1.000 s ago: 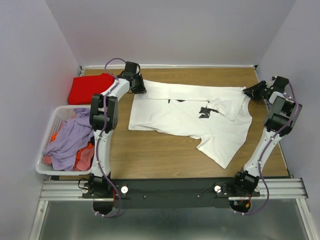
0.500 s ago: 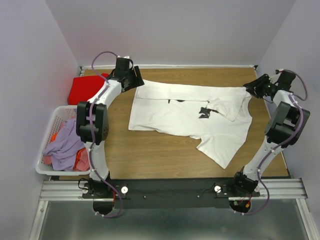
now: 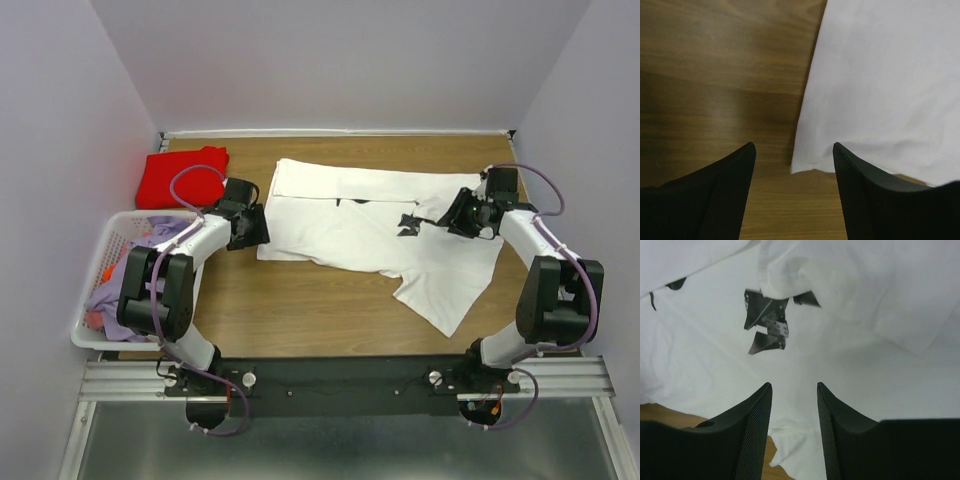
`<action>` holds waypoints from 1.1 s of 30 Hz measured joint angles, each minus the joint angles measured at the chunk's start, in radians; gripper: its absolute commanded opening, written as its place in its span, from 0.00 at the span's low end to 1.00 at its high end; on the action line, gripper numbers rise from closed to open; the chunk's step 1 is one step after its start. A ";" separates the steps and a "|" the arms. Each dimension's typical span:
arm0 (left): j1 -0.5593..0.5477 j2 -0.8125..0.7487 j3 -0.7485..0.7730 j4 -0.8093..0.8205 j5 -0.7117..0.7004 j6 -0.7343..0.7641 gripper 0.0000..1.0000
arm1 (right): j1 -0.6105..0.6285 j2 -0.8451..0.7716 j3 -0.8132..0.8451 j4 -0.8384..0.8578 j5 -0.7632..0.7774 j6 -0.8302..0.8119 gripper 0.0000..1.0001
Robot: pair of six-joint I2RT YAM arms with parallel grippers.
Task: Fold and stack the t-shirts
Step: Fold the tshirt
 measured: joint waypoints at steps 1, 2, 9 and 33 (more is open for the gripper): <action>0.000 -0.003 -0.020 -0.006 -0.001 0.000 0.70 | 0.017 -0.014 -0.014 -0.014 0.023 -0.002 0.49; 0.000 -0.003 -0.032 -0.013 -0.003 0.000 0.69 | 0.034 -0.029 -0.025 -0.028 0.038 -0.005 0.49; -0.006 -0.003 -0.058 -0.028 -0.018 0.002 0.59 | 0.080 -0.054 -0.034 -0.035 0.099 -0.027 0.49; -0.070 0.049 -0.044 -0.027 -0.097 0.022 0.45 | 0.082 -0.076 -0.116 -0.071 0.248 -0.045 0.50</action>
